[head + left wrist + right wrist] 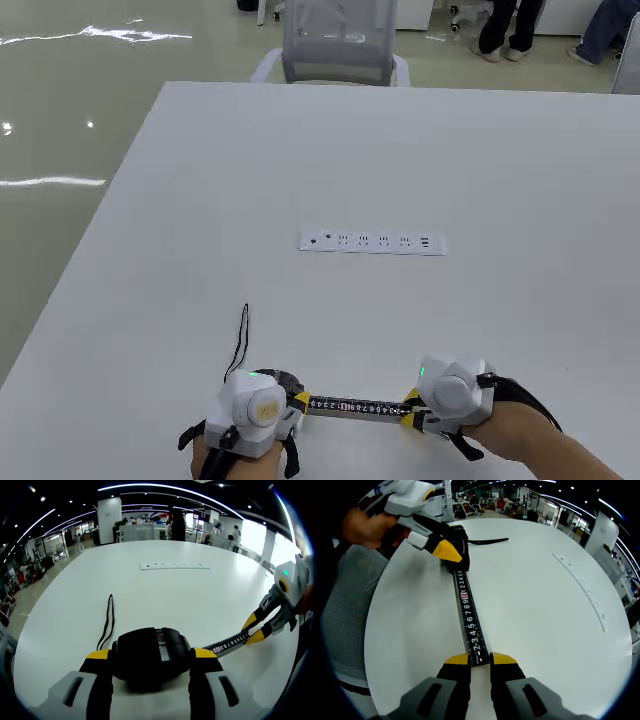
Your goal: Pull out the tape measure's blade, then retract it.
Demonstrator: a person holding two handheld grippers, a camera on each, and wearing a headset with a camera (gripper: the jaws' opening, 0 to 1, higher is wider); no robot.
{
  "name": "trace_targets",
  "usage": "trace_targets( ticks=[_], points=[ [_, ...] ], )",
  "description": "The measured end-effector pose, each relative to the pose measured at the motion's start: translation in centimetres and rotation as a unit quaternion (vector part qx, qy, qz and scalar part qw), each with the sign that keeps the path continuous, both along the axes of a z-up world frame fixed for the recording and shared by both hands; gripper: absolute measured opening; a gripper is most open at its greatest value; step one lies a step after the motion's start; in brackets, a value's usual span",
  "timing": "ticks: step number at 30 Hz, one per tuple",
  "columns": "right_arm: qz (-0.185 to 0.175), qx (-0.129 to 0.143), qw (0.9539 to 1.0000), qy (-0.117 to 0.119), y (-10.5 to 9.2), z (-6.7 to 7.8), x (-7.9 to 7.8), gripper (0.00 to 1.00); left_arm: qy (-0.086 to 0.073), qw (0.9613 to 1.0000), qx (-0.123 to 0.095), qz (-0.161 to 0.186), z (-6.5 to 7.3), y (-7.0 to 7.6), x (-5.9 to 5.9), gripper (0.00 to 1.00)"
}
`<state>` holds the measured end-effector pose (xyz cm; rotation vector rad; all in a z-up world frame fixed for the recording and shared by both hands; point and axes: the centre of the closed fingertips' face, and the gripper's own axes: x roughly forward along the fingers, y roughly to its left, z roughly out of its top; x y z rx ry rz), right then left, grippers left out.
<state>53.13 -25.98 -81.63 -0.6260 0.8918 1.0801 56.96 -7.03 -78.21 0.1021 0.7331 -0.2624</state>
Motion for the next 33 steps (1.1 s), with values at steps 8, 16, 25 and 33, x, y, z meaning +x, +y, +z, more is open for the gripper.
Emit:
trace_targets(
  ticks=[8,16,25,33],
  points=[
    [-0.001,0.000,1.0000,-0.001,0.3,0.1,0.0,0.13,0.001,1.0000,-0.001,0.000,-0.1,0.0,0.0,0.57],
    [-0.006,0.007,1.0000,0.000,0.7,0.1,0.1,0.13,-0.001,1.0000,-0.003,0.001,-0.1,0.0,0.0,0.57],
    [-0.001,0.007,1.0000,-0.002,1.2,0.1,0.1,0.13,-0.001,1.0000,-0.003,0.001,-0.1,0.0,-0.1,0.57],
    [-0.001,0.010,0.9999,-0.002,1.8,0.1,0.2,0.13,-0.002,1.0000,-0.004,0.001,0.0,0.0,-0.1,0.57]
  ],
)
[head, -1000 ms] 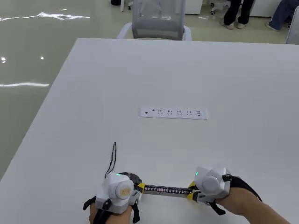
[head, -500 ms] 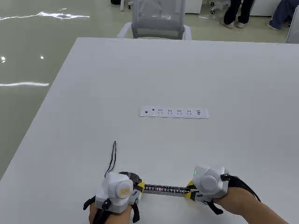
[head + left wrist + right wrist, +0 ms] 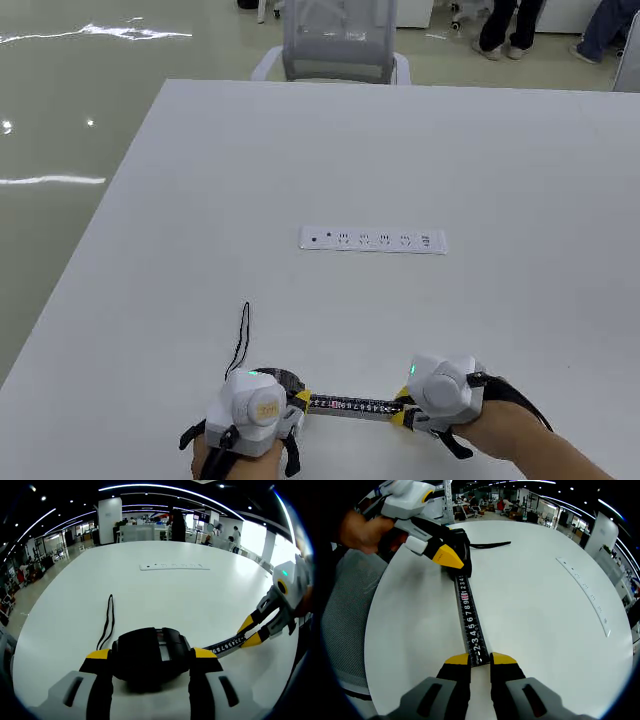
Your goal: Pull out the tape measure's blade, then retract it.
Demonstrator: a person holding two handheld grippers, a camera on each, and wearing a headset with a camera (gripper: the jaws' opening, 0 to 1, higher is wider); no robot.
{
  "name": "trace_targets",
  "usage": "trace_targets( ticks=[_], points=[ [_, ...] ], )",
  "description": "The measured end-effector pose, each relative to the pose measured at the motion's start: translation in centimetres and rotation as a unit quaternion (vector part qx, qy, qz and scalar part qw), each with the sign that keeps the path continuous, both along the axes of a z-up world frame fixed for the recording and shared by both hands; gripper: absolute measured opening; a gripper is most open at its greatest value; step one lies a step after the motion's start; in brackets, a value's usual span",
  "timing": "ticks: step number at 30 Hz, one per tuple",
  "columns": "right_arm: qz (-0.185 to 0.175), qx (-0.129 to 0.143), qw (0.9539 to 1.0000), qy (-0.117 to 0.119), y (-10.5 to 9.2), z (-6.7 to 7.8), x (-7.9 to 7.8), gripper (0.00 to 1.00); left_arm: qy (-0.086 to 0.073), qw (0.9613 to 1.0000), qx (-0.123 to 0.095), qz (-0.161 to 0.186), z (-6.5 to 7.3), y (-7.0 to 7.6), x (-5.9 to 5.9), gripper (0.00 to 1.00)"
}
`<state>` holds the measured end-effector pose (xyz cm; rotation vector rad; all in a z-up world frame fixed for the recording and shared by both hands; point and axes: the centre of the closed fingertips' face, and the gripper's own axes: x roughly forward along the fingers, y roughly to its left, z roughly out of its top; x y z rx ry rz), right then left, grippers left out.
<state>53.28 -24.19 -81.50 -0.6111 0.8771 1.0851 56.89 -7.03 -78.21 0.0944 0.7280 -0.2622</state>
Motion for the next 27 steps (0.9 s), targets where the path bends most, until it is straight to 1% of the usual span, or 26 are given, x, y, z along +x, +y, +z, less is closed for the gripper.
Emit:
trace_targets(
  ticks=[4,16,27],
  points=[
    [0.003,0.002,1.0000,-0.001,0.39,0.13,-0.01,0.13,0.001,1.0000,0.000,-0.001,-0.02,0.02,0.02,0.57],
    [0.006,0.001,1.0000,-0.002,0.41,-0.02,-0.01,0.13,0.001,1.0000,0.000,-0.001,-0.03,-0.01,-0.02,0.58],
    [0.008,0.003,1.0000,-0.002,0.94,-0.04,0.08,0.13,0.001,1.0000,0.000,-0.001,-0.02,-0.02,0.00,0.58]
  ],
)
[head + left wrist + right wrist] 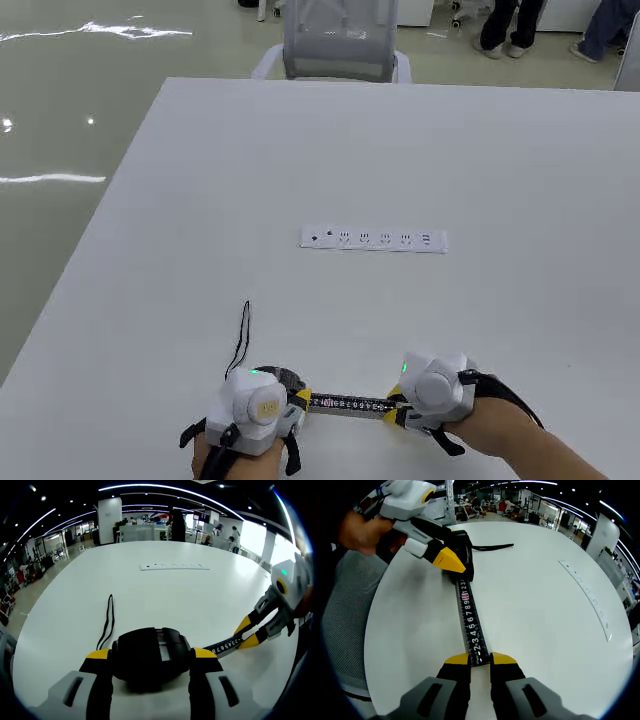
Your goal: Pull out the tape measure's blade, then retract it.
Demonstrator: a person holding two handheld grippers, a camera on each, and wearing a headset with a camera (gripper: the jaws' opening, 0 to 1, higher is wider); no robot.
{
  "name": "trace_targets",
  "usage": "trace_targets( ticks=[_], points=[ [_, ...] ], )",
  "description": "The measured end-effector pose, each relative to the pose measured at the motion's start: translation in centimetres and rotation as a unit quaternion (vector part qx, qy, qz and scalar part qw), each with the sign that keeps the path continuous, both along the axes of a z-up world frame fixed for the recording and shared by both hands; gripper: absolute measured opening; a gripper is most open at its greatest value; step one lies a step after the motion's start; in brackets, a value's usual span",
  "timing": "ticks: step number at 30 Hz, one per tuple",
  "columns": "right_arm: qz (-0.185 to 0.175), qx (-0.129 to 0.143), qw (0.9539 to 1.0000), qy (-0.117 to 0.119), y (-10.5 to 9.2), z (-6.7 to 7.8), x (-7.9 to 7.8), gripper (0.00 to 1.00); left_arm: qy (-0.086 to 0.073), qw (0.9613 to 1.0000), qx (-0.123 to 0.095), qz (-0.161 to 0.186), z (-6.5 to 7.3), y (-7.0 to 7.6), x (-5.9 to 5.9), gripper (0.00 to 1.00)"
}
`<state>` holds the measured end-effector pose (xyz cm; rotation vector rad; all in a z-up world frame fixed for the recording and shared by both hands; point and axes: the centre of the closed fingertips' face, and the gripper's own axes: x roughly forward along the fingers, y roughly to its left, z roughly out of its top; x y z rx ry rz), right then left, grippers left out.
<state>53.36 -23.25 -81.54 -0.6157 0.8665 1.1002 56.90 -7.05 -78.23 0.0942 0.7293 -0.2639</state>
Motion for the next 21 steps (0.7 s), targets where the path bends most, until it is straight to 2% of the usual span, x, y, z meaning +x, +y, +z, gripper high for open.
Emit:
trace_targets(
  ticks=[21],
  points=[
    [0.002,0.001,1.0000,0.005,1.2,0.1,0.2,0.13,-0.001,1.0000,0.000,-0.001,0.0,0.0,0.0,0.58]
  ],
)
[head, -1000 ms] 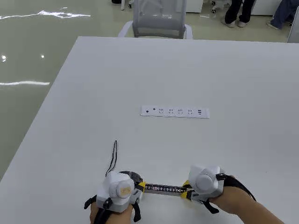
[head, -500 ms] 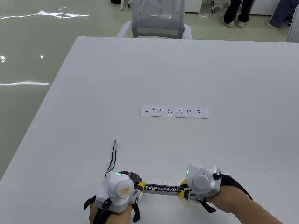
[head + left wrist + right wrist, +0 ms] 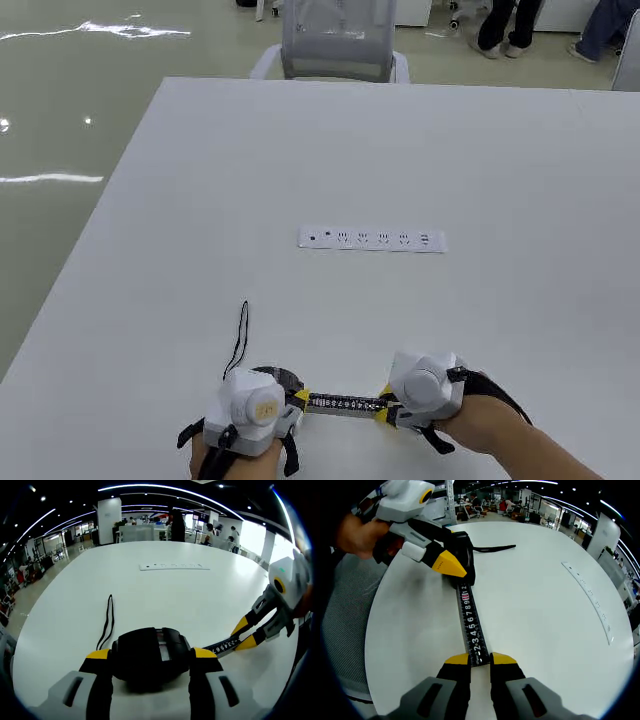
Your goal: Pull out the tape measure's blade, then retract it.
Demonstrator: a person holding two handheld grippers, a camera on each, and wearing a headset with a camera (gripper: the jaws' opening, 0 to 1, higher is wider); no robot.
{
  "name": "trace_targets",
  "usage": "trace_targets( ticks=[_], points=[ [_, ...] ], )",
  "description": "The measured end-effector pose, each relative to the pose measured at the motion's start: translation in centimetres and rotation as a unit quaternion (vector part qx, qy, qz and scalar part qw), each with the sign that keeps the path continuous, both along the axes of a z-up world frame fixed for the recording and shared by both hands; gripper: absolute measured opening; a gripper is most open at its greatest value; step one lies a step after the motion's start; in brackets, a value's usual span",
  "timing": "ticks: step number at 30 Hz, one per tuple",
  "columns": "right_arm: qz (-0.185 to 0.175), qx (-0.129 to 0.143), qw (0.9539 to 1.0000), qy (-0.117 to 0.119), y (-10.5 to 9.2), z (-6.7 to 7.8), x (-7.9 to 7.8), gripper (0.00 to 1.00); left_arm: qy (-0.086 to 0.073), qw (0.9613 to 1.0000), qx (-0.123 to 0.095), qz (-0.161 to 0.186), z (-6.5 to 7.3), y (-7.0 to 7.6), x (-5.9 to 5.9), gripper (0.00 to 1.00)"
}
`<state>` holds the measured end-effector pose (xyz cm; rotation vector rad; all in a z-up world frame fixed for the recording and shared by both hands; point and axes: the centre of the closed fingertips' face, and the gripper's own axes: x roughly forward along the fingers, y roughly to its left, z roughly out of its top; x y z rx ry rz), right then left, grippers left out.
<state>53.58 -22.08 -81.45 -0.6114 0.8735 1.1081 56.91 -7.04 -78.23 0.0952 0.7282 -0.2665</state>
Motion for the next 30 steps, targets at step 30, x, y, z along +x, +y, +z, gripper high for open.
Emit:
trace_targets(
  ticks=[30],
  points=[
    [0.006,0.002,1.0000,-0.003,1.5,-0.3,0.2,0.13,-0.001,1.0000,-0.002,0.001,-0.1,0.0,0.0,0.58]
  ],
)
